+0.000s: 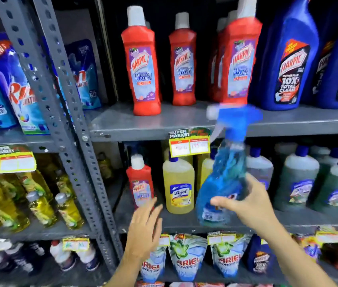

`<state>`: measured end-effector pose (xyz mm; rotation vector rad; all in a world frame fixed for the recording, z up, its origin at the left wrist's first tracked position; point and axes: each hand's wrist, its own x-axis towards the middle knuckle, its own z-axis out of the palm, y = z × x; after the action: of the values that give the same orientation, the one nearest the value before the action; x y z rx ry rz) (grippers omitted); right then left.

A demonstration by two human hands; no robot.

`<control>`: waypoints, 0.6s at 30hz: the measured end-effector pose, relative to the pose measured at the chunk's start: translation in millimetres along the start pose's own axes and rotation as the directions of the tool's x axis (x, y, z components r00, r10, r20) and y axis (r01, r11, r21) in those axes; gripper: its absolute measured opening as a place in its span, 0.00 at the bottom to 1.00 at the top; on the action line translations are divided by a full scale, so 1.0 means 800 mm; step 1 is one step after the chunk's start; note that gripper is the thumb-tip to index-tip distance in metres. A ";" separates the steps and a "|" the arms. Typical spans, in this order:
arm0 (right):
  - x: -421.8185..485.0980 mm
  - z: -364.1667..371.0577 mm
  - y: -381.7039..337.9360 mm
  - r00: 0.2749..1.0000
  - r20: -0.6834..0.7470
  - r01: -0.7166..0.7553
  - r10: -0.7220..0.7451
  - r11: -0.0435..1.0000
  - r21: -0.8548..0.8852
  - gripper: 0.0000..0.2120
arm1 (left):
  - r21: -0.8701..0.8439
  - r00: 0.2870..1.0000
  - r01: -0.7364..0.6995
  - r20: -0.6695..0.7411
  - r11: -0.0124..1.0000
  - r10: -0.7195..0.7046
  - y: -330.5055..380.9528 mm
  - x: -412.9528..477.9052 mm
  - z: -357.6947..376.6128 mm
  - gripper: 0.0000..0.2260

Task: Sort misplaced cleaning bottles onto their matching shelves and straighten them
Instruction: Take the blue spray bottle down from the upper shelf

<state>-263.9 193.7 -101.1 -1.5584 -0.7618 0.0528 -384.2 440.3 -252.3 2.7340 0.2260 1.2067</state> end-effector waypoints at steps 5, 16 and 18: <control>0.006 0.032 0.131 0.979 -0.040 -0.204 0.201 0.974 -0.101 0.32 | 0.142 0.873 -0.070 0.488 0.987 -0.008 -0.038 -0.032 0.067 0.23; 0.032 0.084 0.214 0.960 -0.054 -0.279 0.274 0.953 -0.119 0.30 | 0.193 0.768 0.002 0.628 0.981 -0.125 -0.039 -0.031 0.105 0.22; 0.033 0.084 0.222 0.957 -0.036 -0.291 0.289 0.947 -0.134 0.33 | 0.192 0.756 0.024 0.639 0.981 -0.143 -0.043 -0.020 0.106 0.24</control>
<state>-198.6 275.7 -261.7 -1.7920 -0.5265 0.2077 -334.6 465.0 -327.5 3.0495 0.3709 0.1527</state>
